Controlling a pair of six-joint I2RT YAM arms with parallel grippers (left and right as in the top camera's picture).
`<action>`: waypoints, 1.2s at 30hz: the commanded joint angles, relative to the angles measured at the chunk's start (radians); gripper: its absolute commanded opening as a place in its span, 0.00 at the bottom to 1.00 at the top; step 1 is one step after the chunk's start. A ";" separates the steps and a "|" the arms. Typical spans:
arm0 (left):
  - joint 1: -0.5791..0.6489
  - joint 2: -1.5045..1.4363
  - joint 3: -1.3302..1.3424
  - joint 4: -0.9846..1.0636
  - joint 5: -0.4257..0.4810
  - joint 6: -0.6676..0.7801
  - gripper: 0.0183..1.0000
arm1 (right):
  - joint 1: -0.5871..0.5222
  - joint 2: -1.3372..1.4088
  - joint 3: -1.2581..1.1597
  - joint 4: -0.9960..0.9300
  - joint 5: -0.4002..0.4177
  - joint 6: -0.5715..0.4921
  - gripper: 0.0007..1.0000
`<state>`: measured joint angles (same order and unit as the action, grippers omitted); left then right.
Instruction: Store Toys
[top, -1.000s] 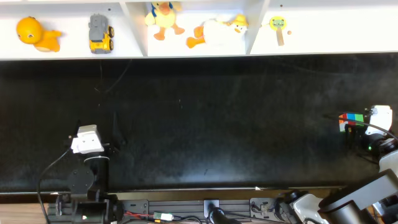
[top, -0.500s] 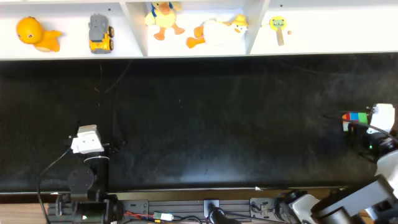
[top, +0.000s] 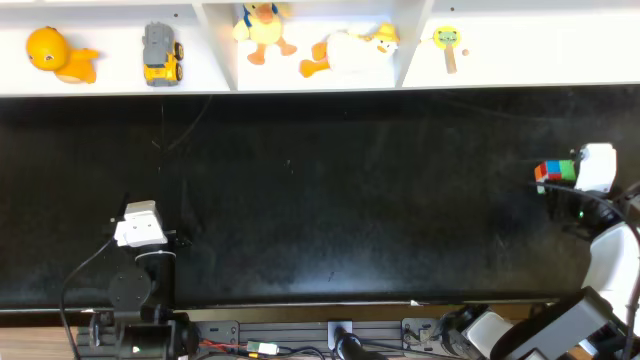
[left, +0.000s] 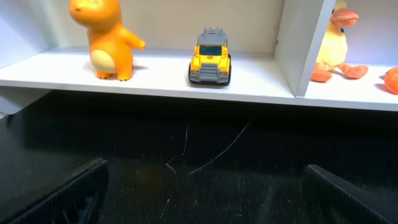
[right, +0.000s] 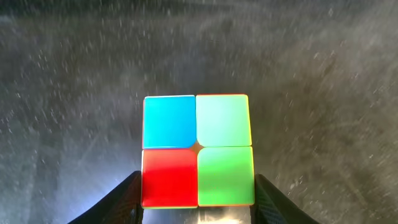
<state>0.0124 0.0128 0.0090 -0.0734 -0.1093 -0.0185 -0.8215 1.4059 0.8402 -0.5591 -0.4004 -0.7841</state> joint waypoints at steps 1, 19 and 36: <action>-0.006 -0.011 -0.001 -0.004 -0.001 0.022 1.00 | 0.033 -0.033 0.110 -0.026 -0.005 0.045 0.39; -0.006 -0.011 -0.001 -0.004 -0.001 0.022 1.00 | 0.129 -0.028 0.307 -0.046 0.002 0.053 0.38; -0.006 -0.011 -0.001 -0.004 -0.001 0.022 1.00 | 0.258 0.134 0.533 -0.076 0.003 0.098 0.37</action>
<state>0.0124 0.0128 0.0090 -0.0734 -0.1093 -0.0185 -0.5842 1.5139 1.3190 -0.6388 -0.3878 -0.7021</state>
